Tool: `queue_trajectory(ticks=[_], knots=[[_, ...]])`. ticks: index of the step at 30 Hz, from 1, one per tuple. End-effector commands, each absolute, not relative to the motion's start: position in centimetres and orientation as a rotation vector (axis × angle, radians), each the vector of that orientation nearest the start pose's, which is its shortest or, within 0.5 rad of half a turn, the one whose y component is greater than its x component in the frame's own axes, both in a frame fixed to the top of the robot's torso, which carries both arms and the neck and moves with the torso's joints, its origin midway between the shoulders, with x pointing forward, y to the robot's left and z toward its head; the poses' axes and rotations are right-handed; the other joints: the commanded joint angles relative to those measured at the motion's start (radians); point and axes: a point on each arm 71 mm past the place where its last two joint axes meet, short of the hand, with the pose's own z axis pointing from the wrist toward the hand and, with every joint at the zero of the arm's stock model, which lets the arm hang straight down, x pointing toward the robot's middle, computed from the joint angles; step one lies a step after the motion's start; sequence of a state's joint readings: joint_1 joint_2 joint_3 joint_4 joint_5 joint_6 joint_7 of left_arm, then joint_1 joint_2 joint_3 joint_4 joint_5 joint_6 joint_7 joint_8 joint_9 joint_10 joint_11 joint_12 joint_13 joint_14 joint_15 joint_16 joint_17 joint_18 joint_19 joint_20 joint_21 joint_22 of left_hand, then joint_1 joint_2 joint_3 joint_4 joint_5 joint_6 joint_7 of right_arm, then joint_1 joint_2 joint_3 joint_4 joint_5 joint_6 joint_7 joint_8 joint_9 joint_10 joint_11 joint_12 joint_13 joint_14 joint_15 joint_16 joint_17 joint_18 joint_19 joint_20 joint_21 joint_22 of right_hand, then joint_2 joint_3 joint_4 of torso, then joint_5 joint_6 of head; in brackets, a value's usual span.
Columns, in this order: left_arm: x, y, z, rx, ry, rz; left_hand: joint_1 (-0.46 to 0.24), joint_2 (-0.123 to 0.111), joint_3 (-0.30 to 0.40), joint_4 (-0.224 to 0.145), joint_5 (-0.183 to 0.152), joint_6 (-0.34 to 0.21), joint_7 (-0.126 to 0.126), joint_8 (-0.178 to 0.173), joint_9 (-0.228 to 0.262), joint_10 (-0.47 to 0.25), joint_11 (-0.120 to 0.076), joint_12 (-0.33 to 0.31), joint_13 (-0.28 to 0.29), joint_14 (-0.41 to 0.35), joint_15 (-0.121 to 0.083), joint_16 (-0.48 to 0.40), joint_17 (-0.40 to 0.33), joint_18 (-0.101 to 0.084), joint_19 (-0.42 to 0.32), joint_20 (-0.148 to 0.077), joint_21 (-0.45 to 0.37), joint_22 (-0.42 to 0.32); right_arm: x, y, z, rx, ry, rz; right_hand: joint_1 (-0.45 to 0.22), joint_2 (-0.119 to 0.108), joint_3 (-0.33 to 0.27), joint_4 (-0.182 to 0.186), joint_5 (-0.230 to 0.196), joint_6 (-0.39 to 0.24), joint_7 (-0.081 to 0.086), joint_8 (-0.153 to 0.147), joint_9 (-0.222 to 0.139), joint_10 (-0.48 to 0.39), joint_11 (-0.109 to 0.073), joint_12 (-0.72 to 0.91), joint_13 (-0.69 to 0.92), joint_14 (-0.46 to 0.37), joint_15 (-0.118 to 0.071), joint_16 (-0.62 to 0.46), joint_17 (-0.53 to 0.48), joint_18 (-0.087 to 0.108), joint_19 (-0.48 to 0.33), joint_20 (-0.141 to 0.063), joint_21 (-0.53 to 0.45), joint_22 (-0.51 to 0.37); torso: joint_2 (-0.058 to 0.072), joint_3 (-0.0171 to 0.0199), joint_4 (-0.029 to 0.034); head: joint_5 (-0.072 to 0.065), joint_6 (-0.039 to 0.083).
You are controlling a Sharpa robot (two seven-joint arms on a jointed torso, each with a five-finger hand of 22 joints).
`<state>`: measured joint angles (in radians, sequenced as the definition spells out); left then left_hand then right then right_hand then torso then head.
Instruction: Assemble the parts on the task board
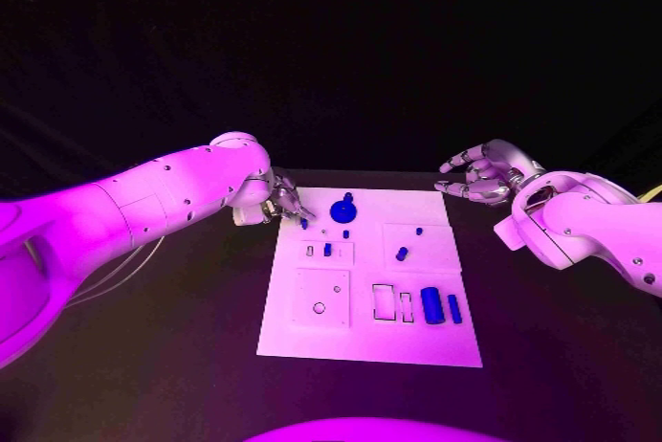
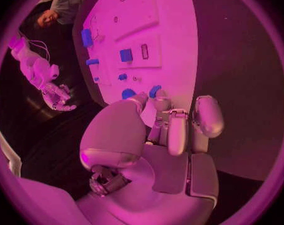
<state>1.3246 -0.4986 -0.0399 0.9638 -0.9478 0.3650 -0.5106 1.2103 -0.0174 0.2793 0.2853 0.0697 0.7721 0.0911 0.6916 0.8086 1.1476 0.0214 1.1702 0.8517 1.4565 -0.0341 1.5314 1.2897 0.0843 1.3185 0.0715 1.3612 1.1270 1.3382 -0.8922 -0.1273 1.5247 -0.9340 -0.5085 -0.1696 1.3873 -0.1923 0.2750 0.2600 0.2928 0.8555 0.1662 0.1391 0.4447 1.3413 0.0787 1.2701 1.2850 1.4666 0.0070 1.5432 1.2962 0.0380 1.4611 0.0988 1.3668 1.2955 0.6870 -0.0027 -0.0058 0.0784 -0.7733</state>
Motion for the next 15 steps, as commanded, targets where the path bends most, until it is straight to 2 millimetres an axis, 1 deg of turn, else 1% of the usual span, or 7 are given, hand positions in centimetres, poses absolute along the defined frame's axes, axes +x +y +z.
queue_trajectory(ticks=[1,10,12,15], knots=[[57.56,19.98,-19.71,-0.295,2.427,-0.328,0.014,-0.004,0.05,-0.006,0.01,-0.003,-0.003,0.019,0.021,0.012,-0.005,0.014,0.017,0.086,-0.007,-0.004,0.207,0.005,-0.001,-0.001,0.007,0.019,50.36,-24.37,-14.99,0.442,1.611,0.705,0.0,-0.014,0.004,0.021,0.018,0.001,0.001,0.011,-0.009,-0.017,0.001,-0.002,-0.003,0.081,-0.003,-0.016,0.189,0.012,0.014,0.008,-0.015,0.145,0.0,-0.0003,0.0001,0.001,-0.002],[57.57,20.3,-19.77,-0.3,2.436,-0.313,0.004,-0.018,0.045,0.004,0.006,-0.003,-0.001,0.022,0.023,0.012,-0.003,0.014,0.017,0.085,-0.006,-0.005,0.205,0.005,-0.002,-0.001,0.006,0.019,50.36,-24.4,-14.99,0.443,1.611,0.704,0.0,-0.014,0.004,0.021,0.018,0.001,0.001,0.011,-0.009,-0.017,0.001,-0.002,-0.003,0.081,-0.003,-0.016,0.189,0.012,0.014,0.008,-0.015,0.145,0.0,-0.0005,-0.0005,0.0,-0.003],[57.57,20.32,-19.77,-0.301,2.436,-0.312,-0.004,-0.025,0.04,0.005,0.006,-0.003,0.0,0.022,0.023,0.013,-0.002,0.015,0.017,0.085,-0.006,-0.005,0.205,0.005,-0.002,0.0,0.007,0.02,50.36,-24.4,-14.99,0.443,1.611,0.704,-0.001,-0.014,0.006,0.021,0.018,0.002,0.001,0.012,-0.009,-0.017,0.001,-0.002,-0.004,0.081,-0.003,-0.017,0.188,0.013,0.014,0.008,-0.016,0.145,0.0,-0.0008,-0.0003,0.0,-0.003],[57.58,20.32,-19.76,-0.302,2.433,-0.312,-0.008,-0.027,0.038,0.006,0.006,-0.003,0.001,0.023,0.023,0.012,-0.001,0.014,0.015,0.085,-0.005,-0.005,0.205,0.005,-0.002,0.0,0.007,0.02,50.36,-24.39,-14.99,0.443,1.611,0.705,-0.001,-0.014,0.006,0.021,0.018,0.002,0.001,0.012,-0.009,-0.017,0.001,-0.002,-0.004,0.081,-0.003,-0.017,0.188,0.013,0.014,0.008,-0.016,0.145,0.0,-0.0007,-0.0004,0.0,-0.003]])
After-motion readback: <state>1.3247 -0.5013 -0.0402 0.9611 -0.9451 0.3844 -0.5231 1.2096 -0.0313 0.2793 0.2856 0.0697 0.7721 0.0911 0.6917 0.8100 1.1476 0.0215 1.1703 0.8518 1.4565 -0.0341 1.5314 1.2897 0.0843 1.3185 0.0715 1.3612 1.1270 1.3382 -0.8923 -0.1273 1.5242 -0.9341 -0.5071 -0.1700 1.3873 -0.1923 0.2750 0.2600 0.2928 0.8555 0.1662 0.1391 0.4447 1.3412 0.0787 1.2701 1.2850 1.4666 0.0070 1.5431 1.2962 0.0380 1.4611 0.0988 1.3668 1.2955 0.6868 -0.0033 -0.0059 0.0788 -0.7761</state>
